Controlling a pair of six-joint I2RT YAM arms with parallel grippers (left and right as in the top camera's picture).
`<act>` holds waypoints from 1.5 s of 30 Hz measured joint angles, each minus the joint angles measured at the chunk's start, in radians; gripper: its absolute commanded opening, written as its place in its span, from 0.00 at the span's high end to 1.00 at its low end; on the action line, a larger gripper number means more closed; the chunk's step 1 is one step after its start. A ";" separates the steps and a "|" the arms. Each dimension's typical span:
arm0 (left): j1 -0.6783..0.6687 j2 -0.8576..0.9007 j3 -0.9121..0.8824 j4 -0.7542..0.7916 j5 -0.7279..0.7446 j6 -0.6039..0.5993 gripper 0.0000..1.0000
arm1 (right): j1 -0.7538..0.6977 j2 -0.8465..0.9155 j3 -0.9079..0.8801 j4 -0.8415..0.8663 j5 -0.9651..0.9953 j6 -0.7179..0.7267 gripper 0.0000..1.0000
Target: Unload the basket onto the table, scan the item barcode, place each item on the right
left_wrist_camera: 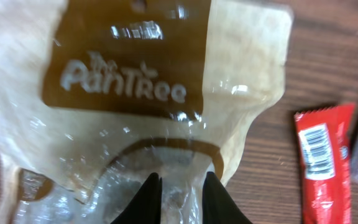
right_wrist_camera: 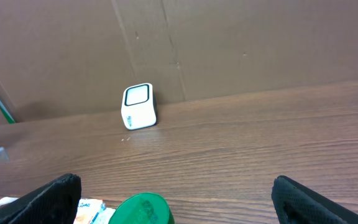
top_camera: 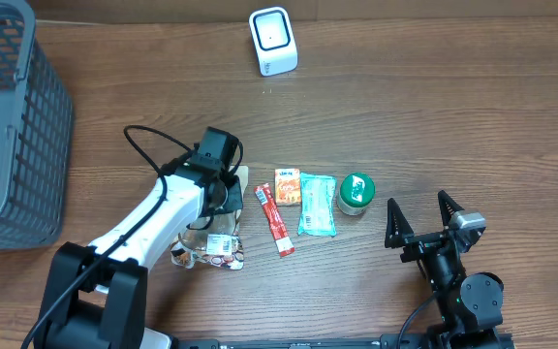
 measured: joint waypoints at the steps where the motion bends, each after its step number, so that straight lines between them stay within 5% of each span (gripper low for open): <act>1: 0.000 -0.005 0.014 -0.013 -0.006 0.005 0.82 | 0.000 0.000 0.000 0.000 0.000 0.000 0.00; 18: 0.000 -0.073 0.127 -0.426 0.053 -0.009 0.76 | 0.000 0.000 0.000 0.000 0.000 0.000 0.00; 30: 0.000 -0.073 -0.056 -0.227 0.050 -0.083 0.76 | 0.000 0.000 0.000 0.000 0.000 0.000 0.00; 45: 0.000 -0.073 -0.068 -0.115 -0.034 -0.113 0.77 | 0.000 0.000 0.000 0.000 0.000 0.000 0.00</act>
